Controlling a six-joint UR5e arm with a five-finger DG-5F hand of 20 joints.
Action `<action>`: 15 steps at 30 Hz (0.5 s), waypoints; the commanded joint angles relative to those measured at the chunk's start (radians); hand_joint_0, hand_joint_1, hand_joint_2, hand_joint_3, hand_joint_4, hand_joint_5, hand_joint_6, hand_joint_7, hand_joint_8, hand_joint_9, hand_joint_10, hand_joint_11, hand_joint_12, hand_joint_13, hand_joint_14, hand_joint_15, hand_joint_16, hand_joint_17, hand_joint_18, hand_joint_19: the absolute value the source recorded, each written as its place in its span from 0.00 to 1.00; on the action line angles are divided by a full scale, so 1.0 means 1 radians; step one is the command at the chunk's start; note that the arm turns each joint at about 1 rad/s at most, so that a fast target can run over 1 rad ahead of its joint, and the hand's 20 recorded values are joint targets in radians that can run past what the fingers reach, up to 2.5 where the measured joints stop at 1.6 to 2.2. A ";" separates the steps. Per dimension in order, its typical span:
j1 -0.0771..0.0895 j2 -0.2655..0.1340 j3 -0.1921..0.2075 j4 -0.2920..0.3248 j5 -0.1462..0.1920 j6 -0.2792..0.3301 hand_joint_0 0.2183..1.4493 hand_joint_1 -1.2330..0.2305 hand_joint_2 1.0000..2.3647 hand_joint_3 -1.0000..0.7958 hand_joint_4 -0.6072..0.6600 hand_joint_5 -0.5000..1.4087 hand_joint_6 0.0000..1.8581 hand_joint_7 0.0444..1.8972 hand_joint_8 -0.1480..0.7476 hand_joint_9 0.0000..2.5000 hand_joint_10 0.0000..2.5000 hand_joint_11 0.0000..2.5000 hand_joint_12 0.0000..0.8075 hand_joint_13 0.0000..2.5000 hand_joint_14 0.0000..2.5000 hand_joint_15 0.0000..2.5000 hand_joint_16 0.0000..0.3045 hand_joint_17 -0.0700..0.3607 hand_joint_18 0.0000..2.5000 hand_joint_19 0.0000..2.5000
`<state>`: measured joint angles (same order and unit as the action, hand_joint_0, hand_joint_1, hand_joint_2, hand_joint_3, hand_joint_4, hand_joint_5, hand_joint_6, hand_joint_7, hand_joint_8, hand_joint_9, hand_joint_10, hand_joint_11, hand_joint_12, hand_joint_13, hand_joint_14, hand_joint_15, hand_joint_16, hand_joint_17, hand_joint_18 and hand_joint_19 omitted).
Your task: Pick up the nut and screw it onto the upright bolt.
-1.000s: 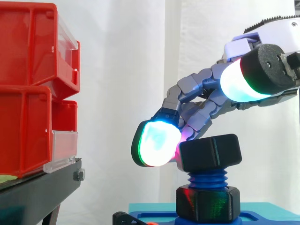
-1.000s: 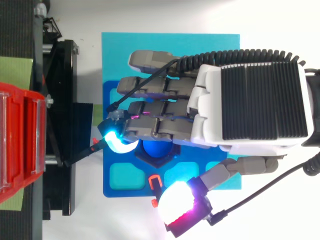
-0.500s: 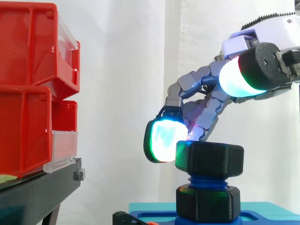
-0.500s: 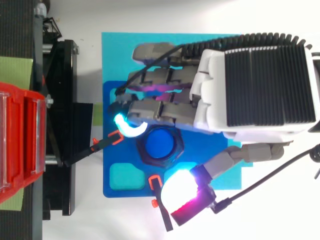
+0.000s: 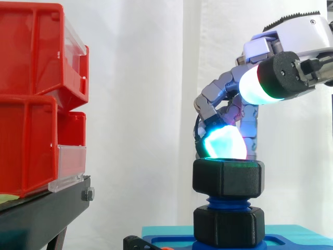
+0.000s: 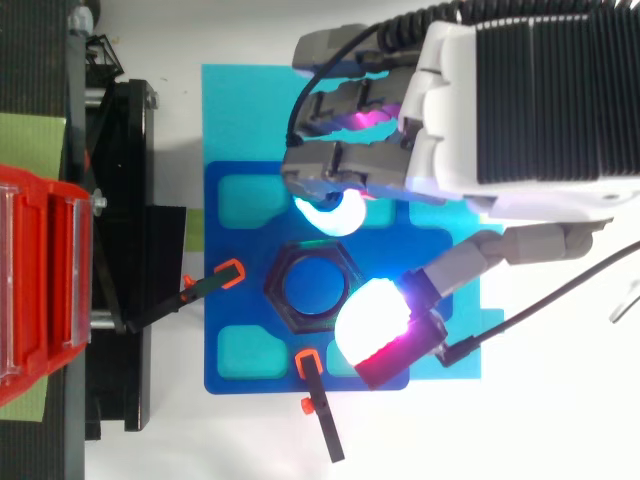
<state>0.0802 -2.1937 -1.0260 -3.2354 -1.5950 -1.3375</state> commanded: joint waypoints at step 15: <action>-0.028 0.000 0.103 -0.132 -0.008 -0.037 0.24 0.65 0.00 0.28 0.69 0.24 0.27 0.51 0.48 0.53 0.00 0.06 0.35 0.32 0.00 0.00 0.09 0.31 0.19 0.00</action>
<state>0.0549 -2.1936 -0.9444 -3.3518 -1.6030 -1.3731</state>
